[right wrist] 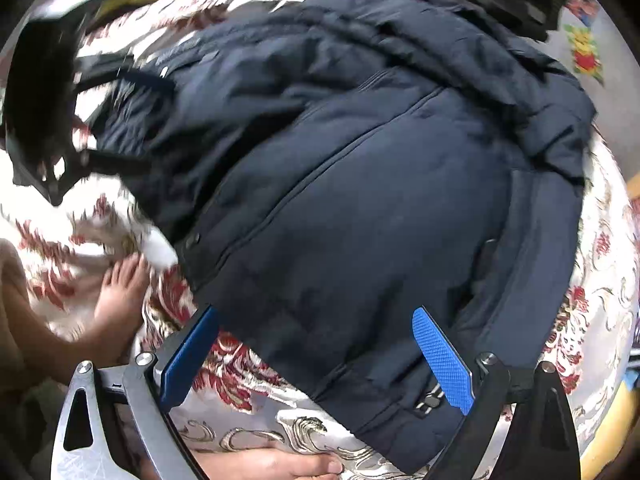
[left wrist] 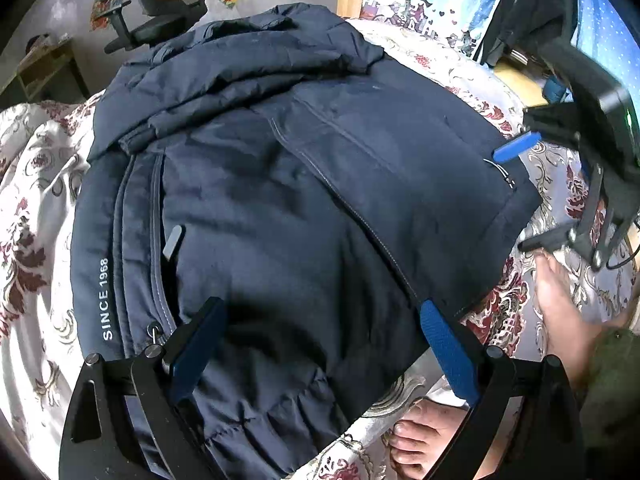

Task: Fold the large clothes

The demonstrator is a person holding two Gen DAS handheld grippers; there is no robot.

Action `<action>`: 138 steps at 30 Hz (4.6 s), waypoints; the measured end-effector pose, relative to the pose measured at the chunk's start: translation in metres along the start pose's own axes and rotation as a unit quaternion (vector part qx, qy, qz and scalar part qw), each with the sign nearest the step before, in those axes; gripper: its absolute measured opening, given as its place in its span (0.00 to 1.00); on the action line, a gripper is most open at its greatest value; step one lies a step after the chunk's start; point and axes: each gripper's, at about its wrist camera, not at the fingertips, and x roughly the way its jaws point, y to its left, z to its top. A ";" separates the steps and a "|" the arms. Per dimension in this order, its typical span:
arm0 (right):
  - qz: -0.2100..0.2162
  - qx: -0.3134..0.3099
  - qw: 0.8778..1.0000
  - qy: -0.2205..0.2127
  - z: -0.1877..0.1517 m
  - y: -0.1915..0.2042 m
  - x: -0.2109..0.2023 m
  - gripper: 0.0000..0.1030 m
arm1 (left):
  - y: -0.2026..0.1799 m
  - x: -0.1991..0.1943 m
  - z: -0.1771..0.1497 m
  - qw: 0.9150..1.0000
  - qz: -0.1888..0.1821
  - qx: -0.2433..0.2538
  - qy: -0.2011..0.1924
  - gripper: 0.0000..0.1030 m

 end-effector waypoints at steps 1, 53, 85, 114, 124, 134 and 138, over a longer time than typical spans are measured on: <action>0.000 -0.006 1.000 0.004 -0.001 0.003 0.003 0.95 | 0.000 0.000 0.000 1.000 -0.001 -0.002 0.000 0.92; -0.147 -0.062 0.984 0.076 -0.030 -0.014 0.072 0.82 | -0.029 0.038 -0.080 0.967 0.211 0.132 0.046 0.79; -0.116 0.032 0.990 -0.074 -0.004 -0.012 -0.066 0.10 | -0.033 -0.046 -0.038 0.981 0.184 0.046 -0.040 0.17; -0.196 0.086 0.954 -0.211 0.104 -0.100 -0.147 0.08 | 0.055 -0.114 0.146 0.960 0.234 -0.042 -0.145 0.06; -0.204 0.091 0.939 -0.263 0.150 -0.170 -0.142 0.07 | 0.110 -0.083 0.209 0.952 0.244 -0.064 -0.172 0.06; -0.199 0.098 0.929 -0.296 0.177 -0.219 -0.132 0.06 | 0.146 -0.065 0.246 0.952 0.246 -0.066 -0.168 0.06; -0.196 0.106 0.929 -0.297 0.200 -0.228 -0.124 0.06 | 0.159 -0.060 0.251 0.954 0.244 -0.080 -0.157 0.05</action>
